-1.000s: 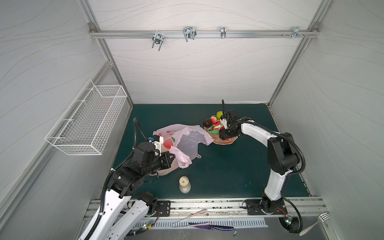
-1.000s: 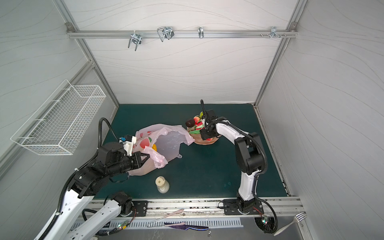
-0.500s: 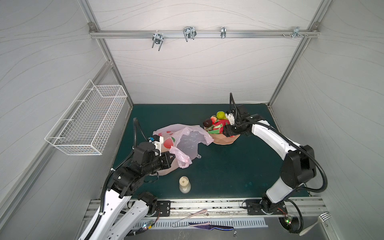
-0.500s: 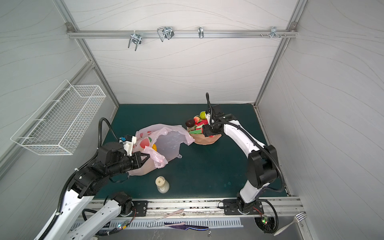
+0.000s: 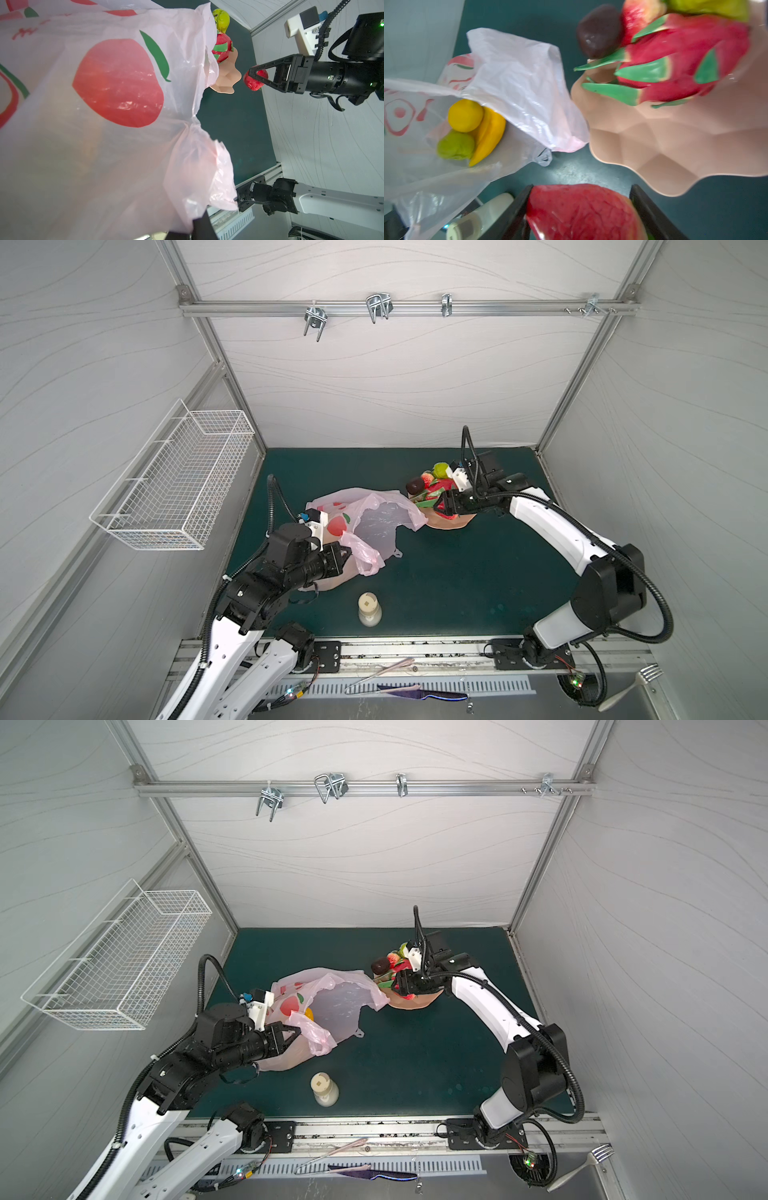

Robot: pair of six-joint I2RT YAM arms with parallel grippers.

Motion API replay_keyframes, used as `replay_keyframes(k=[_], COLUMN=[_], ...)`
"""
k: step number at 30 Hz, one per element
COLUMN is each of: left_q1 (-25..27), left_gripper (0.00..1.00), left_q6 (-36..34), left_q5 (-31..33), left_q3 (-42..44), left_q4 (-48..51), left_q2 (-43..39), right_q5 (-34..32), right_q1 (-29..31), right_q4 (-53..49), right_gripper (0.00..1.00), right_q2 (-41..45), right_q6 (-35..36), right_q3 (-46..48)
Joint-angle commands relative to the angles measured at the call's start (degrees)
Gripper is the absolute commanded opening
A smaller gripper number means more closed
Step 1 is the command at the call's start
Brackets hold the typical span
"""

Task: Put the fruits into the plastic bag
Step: 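Carry the strawberry into the bag's opening held by the left gripper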

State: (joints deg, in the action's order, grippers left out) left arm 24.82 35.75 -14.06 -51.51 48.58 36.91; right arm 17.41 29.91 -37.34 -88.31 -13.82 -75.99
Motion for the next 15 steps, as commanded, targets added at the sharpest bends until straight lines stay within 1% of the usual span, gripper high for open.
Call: replay_keyframes(k=[1,5,9,15], left_q1=[0.0,0.0,0.0,0.1], left_gripper=[0.0,0.0,0.0,0.0], left_q6=[-0.4,-0.3,-0.2,-0.1], left_q5=[-0.4,-0.5,-0.6,-1.0], left_q3=[-1.8,-1.8,-1.9,-1.9], left_q4=[-2.7,-2.6,-2.6,-2.7], left_q2=[0.1,0.1,-0.2,-0.6], right_q5=[5.8,4.4,4.7,0.8], right_q1=[6.8,13.3,16.1,20.3], right_q4=[5.1,5.3,5.8,7.5], right_gripper=[0.55,0.56,0.55,0.51], right_q2=[1.7,-1.8,-4.9,-8.6], right_q6=[-4.7,-4.8,-5.4,-4.1], right_q3=[-0.3,-3.8,-5.9,-5.3])
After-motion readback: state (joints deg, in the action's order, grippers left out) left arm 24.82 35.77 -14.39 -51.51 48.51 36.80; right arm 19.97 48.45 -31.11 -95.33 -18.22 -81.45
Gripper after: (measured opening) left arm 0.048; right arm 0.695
